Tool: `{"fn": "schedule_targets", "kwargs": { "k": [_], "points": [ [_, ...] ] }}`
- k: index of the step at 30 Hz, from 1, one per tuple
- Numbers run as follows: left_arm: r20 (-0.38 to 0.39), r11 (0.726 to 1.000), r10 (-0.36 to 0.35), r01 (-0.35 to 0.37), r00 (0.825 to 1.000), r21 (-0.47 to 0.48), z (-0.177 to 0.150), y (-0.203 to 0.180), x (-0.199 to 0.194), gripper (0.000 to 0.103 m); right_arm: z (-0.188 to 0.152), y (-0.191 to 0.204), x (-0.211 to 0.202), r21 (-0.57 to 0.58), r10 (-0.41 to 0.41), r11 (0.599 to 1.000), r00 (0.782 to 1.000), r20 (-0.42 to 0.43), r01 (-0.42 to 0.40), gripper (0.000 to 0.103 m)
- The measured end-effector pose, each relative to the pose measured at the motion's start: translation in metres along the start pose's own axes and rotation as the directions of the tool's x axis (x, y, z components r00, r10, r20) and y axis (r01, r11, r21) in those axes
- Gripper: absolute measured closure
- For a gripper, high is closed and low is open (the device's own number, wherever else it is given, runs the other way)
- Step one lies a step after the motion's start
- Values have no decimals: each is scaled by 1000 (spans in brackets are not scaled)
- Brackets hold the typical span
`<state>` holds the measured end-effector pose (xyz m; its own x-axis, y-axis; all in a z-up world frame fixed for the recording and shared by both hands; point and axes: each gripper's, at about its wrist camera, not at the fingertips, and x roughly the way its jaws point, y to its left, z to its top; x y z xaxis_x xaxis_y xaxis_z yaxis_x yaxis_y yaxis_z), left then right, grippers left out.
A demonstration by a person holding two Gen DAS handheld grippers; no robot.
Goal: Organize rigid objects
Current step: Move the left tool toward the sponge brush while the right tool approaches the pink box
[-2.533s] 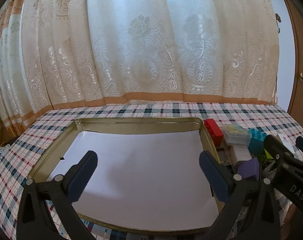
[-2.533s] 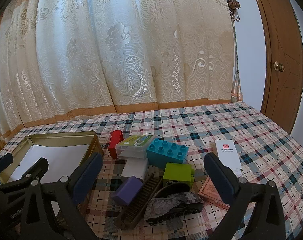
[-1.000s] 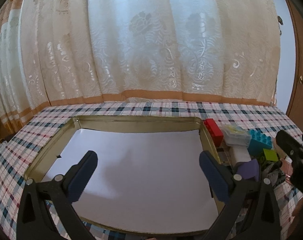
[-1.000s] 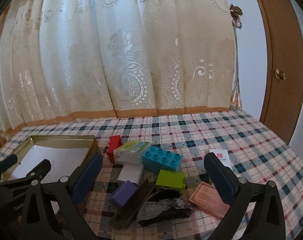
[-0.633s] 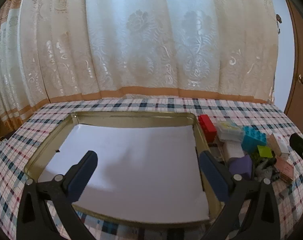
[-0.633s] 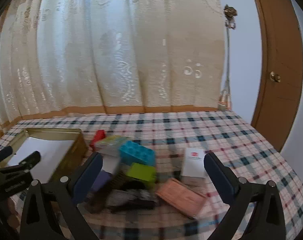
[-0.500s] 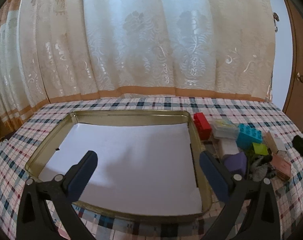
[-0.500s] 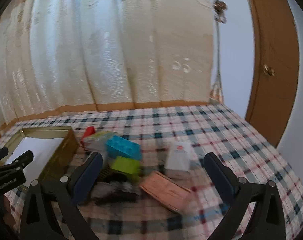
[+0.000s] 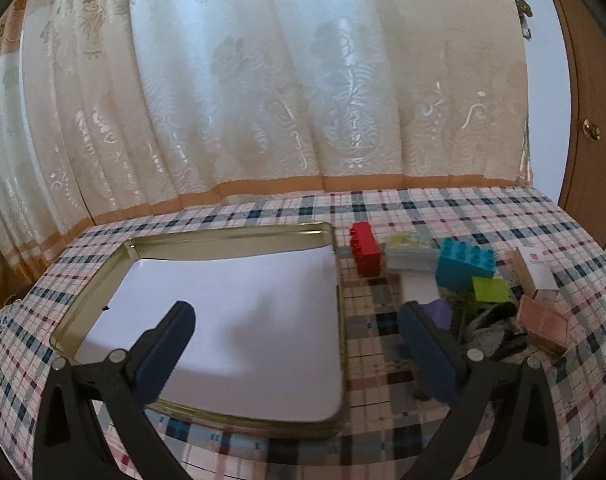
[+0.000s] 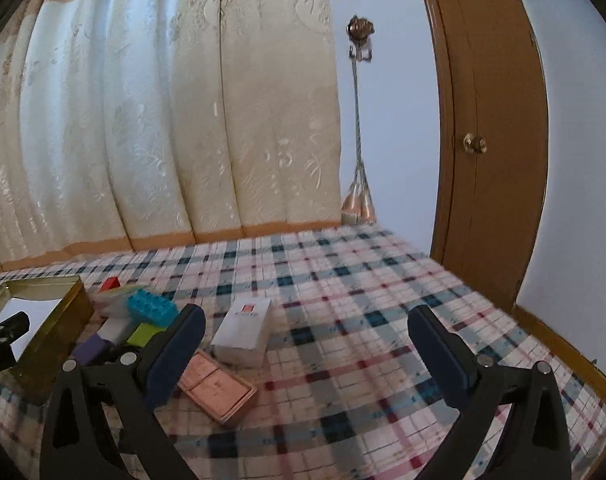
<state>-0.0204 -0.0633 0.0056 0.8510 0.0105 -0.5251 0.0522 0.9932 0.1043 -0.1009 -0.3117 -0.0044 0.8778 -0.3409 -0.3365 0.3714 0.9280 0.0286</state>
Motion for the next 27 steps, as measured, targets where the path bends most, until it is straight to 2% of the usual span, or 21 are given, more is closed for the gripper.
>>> {"fn": "schedule_targets", "kwargs": {
  "k": [5,9,12,16,19,23,27],
  "points": [
    [42,1000,10,-10,999,2,-3,-13,-6,0,0,2,-5,-13,19,1000,1000,23,-19,0],
    [120,999,39,-39,992,-1,-10,-17,-14,0,-1,7,-13,-39,22,999,998,65,-19,0],
    [153,1000,31,-30,988,-9,-14,-17,-18,0,-1,6,-19,-32,21,999,996,82,-18,0],
    [174,1000,23,-25,984,10,-16,-22,-21,0,-2,7,-14,-16,25,1000,1000,5,-25,0],
    [179,999,24,-29,984,22,-16,-25,-23,0,-3,11,-11,-35,14,999,1000,-9,-14,0],
    [169,1000,13,-17,985,24,-18,-26,-23,0,-5,7,-2,-9,16,1000,998,-68,-16,0],
    [178,1000,15,-19,984,22,-19,-26,-25,0,-6,5,-5,4,-4,1000,998,-56,4,0]
  ]
}}
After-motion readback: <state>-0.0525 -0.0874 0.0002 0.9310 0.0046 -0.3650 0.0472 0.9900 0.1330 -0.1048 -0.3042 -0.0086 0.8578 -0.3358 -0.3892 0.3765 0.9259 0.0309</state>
